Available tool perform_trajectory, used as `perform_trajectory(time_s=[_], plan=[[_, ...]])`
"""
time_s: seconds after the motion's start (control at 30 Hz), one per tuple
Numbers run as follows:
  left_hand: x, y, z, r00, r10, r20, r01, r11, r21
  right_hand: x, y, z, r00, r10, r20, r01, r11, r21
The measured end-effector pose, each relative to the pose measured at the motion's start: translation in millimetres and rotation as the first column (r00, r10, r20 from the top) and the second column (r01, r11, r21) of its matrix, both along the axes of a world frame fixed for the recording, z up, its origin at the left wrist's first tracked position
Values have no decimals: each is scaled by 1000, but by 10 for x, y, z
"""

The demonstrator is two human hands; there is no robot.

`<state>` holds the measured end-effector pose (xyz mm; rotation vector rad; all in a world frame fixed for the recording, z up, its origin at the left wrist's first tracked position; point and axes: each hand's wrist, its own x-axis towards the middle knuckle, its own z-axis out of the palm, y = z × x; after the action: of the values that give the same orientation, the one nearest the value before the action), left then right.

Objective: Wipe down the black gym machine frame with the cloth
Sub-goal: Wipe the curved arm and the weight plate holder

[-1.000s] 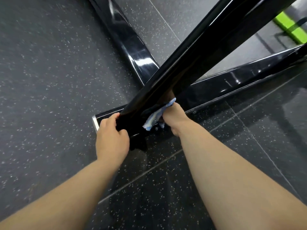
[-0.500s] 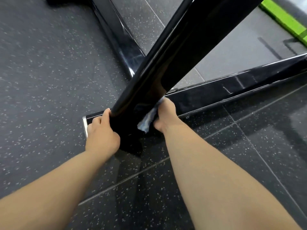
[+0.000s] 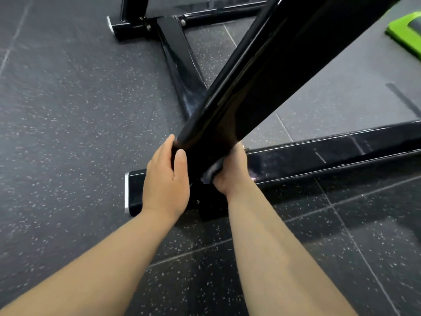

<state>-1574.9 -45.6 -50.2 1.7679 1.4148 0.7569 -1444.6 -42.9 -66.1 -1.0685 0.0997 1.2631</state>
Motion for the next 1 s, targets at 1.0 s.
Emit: perform_trajectory(time_s=[1.0], plan=[[823,28,1059,967,-150,205,93,960,264,515,-450,1186,971,-203,123,150,927,345]])
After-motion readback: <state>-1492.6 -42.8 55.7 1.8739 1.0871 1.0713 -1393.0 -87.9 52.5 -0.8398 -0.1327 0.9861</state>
